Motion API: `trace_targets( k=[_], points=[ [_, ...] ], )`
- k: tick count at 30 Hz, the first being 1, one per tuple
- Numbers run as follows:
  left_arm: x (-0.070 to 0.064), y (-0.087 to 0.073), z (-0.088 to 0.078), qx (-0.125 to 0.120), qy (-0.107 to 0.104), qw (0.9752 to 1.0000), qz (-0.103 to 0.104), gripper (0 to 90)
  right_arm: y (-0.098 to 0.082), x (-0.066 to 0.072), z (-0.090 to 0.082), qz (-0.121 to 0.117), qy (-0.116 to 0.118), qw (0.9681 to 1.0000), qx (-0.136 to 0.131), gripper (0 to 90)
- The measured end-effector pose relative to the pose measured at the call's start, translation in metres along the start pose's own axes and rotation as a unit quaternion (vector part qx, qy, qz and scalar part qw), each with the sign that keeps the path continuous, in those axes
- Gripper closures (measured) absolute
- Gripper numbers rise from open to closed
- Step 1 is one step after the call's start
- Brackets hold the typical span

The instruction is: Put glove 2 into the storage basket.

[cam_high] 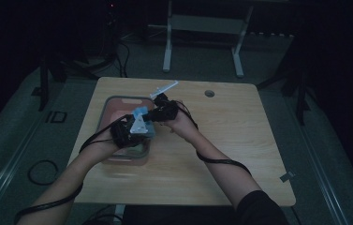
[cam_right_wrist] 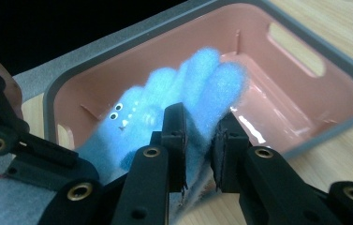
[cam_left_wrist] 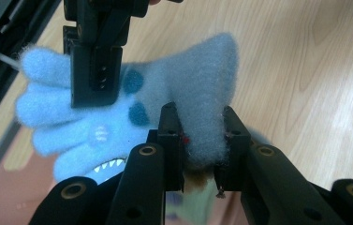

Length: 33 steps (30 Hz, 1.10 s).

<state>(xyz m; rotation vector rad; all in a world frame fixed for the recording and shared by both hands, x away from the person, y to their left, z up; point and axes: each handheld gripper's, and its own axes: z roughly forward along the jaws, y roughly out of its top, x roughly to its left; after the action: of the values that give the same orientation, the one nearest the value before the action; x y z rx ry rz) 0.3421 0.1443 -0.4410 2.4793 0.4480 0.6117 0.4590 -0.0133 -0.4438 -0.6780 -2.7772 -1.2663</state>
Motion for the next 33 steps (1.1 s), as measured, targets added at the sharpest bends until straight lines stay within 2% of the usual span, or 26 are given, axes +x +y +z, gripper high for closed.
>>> trace_targets(
  k=[7,16,20,24,26,28,30,33],
  points=[
    [0.002,-0.025,0.003,0.006,-0.005,0.9998,-0.016,76.0,0.005,0.006,0.027,0.001,0.015,0.9998,0.009,77.3],
    [0.006,-0.049,0.027,0.024,-0.033,0.9985,-0.038,75.9,0.001,0.007,0.052,-0.005,0.011,0.9993,0.035,77.3],
    [0.006,-0.051,0.034,0.031,-0.038,0.9980,-0.039,75.4,-0.003,0.005,0.059,-0.007,0.007,0.9989,0.047,76.5],
    [0.008,-0.051,0.039,0.034,-0.044,0.9976,-0.041,73.8,-0.007,0.000,0.061,0.002,0.006,0.9984,0.056,74.3],
    [0.008,-0.050,0.040,0.037,-0.048,0.9973,-0.042,71.0,-0.009,-0.003,0.061,0.007,0.009,0.9982,0.059,71.8],
    [0.008,-0.049,0.041,0.042,-0.051,0.9969,-0.044,64.3,-0.010,-0.005,0.060,0.012,0.004,0.9979,0.064,68.1],
    [0.008,-0.048,0.041,0.041,-0.051,0.9968,-0.046,60.0,-0.010,-0.005,0.059,0.008,-0.002,0.9978,0.066,62.9],
    [0.008,-0.048,0.040,0.036,-0.048,0.9967,-0.054,58.5,-0.009,-0.006,0.054,0.002,-0.011,0.9980,0.062,60.0]
  ],
)
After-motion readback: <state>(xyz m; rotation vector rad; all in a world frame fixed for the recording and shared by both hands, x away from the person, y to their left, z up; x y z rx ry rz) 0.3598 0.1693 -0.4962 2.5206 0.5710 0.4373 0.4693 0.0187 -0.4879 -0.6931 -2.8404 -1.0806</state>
